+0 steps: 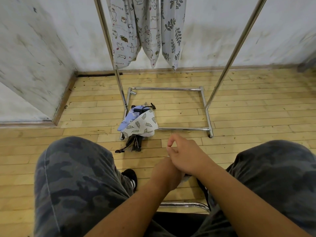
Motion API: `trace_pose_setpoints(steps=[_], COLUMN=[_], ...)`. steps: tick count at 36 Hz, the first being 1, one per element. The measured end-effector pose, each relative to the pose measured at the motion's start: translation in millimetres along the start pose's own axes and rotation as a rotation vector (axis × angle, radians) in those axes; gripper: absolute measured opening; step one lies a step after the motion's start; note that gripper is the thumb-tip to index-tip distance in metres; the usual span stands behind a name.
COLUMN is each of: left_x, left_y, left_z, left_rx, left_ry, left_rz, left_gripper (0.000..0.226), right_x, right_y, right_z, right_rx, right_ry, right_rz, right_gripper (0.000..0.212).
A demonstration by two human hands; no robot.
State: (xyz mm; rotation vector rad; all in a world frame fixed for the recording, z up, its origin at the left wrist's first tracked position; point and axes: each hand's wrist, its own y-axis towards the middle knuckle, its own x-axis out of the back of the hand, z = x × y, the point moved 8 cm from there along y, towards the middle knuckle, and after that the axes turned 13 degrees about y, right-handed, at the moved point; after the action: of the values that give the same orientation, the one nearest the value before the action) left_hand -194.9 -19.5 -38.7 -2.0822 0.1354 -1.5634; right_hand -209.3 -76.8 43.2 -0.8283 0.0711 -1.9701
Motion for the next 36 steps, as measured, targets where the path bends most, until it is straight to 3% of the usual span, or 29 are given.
trace_pose_setpoints(steps=[3,6,10,15,20,30,36], left_x=[-12.1,-12.4,6.6,25.8,48.8,86.6,92.4], left_y=[-2.0,-3.6,2.8,8.7,5.9,-10.1,-9.2], left_z=[4.3,12.9,34.5,55.8,60.7,47.3,31.4], left_rx=[0.055,0.122,0.212,0.285,0.272,0.121,0.077], left_ry=[-0.040,-0.222,-0.309,-0.887,-1.239,-1.062,-1.165], left_rz=[-0.033,-0.106,-0.136,-0.176,-0.208,-0.209,-0.201], left_gripper=[0.023,0.033,0.032,0.043,0.022,0.027,0.022], right_x=[-3.5,-9.8,2.3,35.9,45.2,38.8,32.8], right_y=[1.7,3.5,3.8,7.3,8.3,0.8,10.0], right_z=[-2.9,-8.8,-10.6,-10.4,-20.3,-37.1,-54.1], right_rx=[-0.082,-0.160,-0.202,-0.133,-0.057,-0.031,-0.145], right_ry=[0.023,0.039,0.256,0.330,0.266,0.053,-0.154], right_rz=[0.003,0.046,0.006,-0.148,-0.198,-0.131,-0.054], right_gripper=[0.012,0.014,0.011,0.011,0.009,0.020,0.027])
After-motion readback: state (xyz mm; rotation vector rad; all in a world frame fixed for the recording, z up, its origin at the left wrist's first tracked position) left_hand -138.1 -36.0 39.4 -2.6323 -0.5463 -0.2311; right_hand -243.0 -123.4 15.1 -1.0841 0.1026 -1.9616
